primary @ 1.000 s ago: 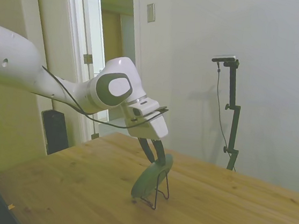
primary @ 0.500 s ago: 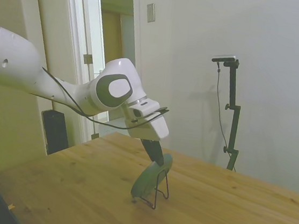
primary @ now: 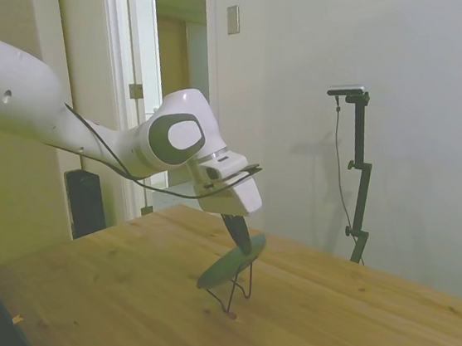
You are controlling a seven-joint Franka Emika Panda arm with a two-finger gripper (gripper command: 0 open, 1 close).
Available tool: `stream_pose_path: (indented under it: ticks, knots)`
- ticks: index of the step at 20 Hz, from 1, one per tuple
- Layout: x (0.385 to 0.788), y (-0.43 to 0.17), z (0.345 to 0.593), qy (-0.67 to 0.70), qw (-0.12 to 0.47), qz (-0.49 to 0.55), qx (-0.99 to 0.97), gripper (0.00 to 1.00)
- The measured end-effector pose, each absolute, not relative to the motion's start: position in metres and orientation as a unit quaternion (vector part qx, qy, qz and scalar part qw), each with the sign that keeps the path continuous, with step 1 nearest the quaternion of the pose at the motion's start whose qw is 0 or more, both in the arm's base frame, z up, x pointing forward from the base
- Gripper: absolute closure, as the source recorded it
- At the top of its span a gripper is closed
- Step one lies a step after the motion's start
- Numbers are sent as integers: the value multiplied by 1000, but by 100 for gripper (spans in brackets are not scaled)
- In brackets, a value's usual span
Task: Unload the plate
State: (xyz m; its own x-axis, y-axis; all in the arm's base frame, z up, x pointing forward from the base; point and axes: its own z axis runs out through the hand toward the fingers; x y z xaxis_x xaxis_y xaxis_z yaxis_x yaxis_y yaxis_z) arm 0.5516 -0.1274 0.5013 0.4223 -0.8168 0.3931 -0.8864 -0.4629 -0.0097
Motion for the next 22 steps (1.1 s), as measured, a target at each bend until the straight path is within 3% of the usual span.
stream_pose_path:
  ticks: [4, 9, 15, 18, 22]
  knots:
    - [553, -125, 507, -507, 98, 179, 838, 100]
    - [556, -119, 534, -504, 86, 203, 835, 100]
    - [566, -103, 565, -516, 29, 223, 826, 100]
    - [585, -84, 557, -526, -20, 224, 820, 100]
    - [612, -48, 518, -534, -64, 199, 819, 100]
